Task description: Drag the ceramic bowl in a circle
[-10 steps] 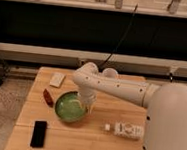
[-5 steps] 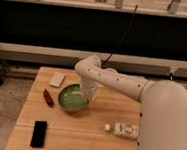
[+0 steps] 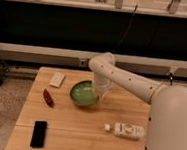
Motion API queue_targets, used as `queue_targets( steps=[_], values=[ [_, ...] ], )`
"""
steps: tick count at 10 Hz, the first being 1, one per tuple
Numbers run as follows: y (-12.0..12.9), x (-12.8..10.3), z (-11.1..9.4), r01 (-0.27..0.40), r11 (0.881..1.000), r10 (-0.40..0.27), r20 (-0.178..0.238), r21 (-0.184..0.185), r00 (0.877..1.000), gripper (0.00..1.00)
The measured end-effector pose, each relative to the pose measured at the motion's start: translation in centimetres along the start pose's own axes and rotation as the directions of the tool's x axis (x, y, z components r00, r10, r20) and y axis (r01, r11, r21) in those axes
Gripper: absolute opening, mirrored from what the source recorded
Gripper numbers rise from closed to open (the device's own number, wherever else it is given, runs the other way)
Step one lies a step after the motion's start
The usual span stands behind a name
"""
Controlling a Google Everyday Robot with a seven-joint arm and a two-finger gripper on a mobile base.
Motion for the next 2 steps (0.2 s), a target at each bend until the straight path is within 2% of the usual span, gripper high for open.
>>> queue_targets(
  steps=[2],
  values=[
    [0.4, -1.0, 0.31, -0.009, 1.0, 0.009, 0.006, -0.002, 1.0, 0.0]
  ],
)
